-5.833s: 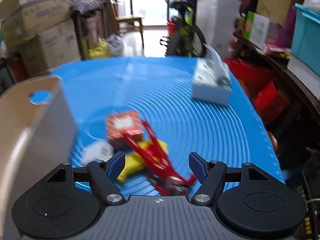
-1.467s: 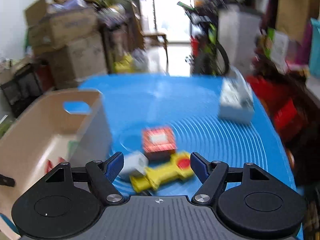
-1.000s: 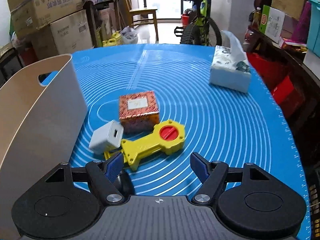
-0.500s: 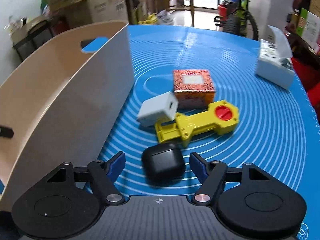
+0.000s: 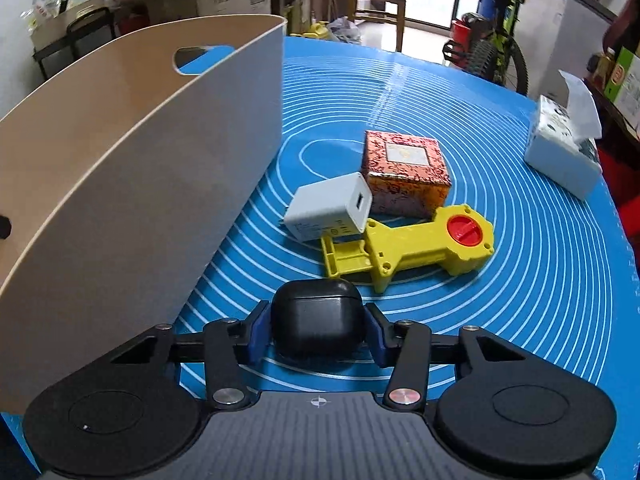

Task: Organize rigid objects
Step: 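Carry the earbud case into the basket and release it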

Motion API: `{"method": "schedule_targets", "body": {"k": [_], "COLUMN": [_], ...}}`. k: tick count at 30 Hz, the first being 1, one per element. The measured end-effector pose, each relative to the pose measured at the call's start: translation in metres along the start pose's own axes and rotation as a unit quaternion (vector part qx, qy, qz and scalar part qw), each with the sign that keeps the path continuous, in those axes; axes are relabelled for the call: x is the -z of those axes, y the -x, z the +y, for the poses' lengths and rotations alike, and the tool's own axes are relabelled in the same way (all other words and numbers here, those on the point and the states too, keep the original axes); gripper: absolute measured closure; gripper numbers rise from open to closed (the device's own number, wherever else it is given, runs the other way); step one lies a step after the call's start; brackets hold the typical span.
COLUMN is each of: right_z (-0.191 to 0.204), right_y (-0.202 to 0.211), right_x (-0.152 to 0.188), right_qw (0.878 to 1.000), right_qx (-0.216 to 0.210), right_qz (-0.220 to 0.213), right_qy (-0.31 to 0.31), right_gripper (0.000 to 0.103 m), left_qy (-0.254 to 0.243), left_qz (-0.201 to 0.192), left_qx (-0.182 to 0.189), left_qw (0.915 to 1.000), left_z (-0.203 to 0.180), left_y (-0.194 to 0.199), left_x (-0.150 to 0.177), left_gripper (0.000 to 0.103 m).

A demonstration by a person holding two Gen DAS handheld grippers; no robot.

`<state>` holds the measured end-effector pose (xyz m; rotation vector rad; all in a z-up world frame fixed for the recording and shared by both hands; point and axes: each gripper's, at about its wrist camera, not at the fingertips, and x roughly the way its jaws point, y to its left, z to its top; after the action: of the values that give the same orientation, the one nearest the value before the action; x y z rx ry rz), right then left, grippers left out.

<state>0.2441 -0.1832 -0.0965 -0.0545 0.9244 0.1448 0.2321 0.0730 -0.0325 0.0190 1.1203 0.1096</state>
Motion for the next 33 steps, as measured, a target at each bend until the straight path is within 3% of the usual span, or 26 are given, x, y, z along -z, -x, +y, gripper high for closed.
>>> {"method": "schedule_targets", "body": {"k": [14,22,27,33], "right_z": [-0.002,-0.001,0.014,0.045], "right_y": [0.038,0.072,0.095,0.099], "right_x": [-0.009,-0.023,-0.035,-0.054], "right_qw": [0.999,0.992,0.984,0.982], "right_qx": [0.021,0.025,0.012,-0.020], "right_qz": [-0.045,-0.117,-0.169,-0.187], "right_qy": [-0.021,-0.048,-0.050,-0.019], "right_gripper": [0.049,0.049,0.049,0.049], "left_qy": [0.000,0.000,0.000,0.000], "left_qz": [0.000,0.000,0.000,0.000], "left_qx": [0.000,0.000,0.000,0.000], "left_qw": [1.0000,1.0000,1.0000,1.0000], "left_z": [0.000,0.000,0.000,0.000], "left_y": [0.000,0.000,0.000,0.000], "left_x": [0.000,0.000,0.000,0.000], "left_gripper": [0.090,0.090,0.090,0.090]}}
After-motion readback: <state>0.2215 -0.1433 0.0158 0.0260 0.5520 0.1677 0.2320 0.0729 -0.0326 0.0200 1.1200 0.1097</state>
